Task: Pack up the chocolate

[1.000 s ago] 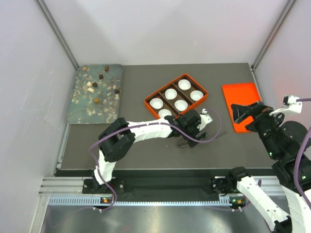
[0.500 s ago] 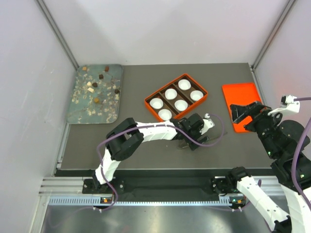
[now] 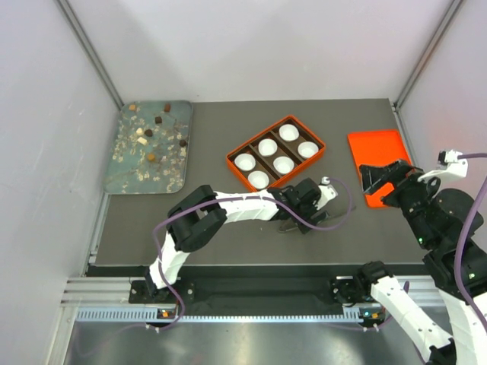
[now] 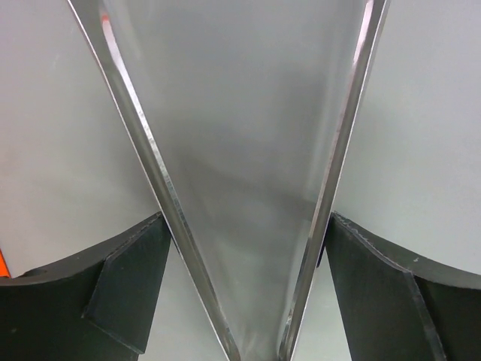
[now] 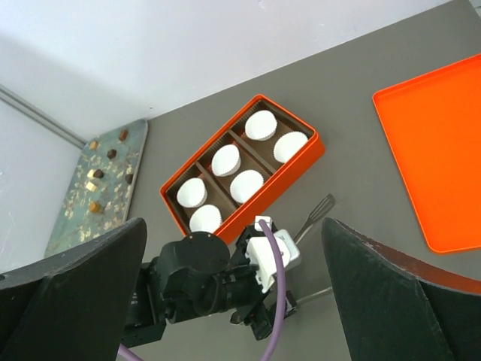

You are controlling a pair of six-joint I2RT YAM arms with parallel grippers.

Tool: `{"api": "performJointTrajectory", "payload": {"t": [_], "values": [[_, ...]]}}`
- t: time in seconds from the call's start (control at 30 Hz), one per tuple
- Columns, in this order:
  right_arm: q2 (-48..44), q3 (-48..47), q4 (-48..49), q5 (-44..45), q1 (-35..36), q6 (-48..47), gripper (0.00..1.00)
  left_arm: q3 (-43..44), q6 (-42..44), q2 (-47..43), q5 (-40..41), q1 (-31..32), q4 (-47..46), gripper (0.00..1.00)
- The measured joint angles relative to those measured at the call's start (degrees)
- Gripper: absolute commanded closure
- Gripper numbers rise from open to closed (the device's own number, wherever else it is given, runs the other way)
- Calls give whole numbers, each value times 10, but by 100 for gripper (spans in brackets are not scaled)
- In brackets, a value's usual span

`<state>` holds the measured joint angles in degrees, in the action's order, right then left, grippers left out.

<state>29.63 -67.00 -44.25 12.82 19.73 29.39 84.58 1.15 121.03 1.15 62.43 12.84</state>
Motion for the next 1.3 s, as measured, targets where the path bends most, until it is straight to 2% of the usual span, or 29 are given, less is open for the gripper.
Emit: {"api": "performJointTrajectory", "payload": {"t": [0.4, 0.7, 0.93, 1.3], "values": [[-7, 0, 0, 0, 0, -3, 0, 0, -10, 4, -2, 1, -12, 35], [-8, 8, 0, -1, 0, -2, 0, 0, -52, -14, -4, 0, 42, 37], [-8, 10, 0, -2, 0, 5, 0, 7, -86, -91, -15, -10, 127, 38], [-9, 42, -9, -17, 0, 19, 0, 61, -125, -228, 3, -13, 204, 42]]}}
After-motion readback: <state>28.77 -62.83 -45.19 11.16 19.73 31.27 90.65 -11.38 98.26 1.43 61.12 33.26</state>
